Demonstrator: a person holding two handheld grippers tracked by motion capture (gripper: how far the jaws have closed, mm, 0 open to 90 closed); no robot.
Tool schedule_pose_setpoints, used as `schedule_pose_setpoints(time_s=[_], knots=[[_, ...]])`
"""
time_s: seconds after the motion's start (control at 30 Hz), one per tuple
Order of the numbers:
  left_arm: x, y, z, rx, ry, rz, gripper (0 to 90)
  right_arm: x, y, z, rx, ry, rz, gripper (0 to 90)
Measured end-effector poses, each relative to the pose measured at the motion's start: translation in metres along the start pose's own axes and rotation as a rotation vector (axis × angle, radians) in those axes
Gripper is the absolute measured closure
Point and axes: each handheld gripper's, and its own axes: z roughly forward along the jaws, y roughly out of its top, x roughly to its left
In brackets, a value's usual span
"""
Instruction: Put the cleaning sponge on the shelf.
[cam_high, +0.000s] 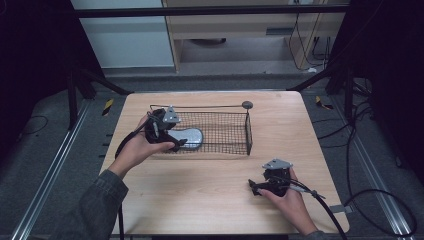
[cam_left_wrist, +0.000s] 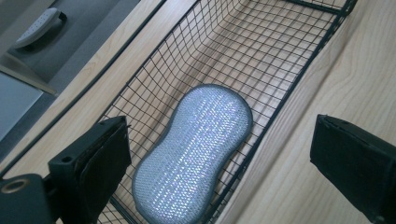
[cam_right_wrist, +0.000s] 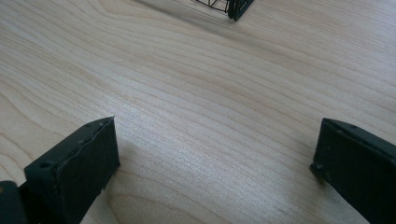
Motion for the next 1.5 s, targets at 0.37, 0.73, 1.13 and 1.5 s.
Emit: schedule_pose_setpoints(time_s=[0.37,0.73,1.13,1.5], knots=[[-0.030,-0.018,-0.013,-0.026,0.004,-0.018,5.3,0.000,0.000,0.000,0.001,0.000,0.001,0.4],[-0.054,-0.034,-0.016,-0.035,-0.008,-0.021,5.5,0.000,0.000,0.000,0.000,0.000,-0.002,0.4],[-0.079,-0.062,-0.003,-0.024,-0.048,-0.068,5.9,0.000,-0.001,0.000,0.000,0.001,-0.003,0.4],[-0.086,-0.094,0.008,-0.006,-0.057,-0.142,5.9,0.000,-0.001,-0.001,0.000,0.002,-0.003,0.4]])
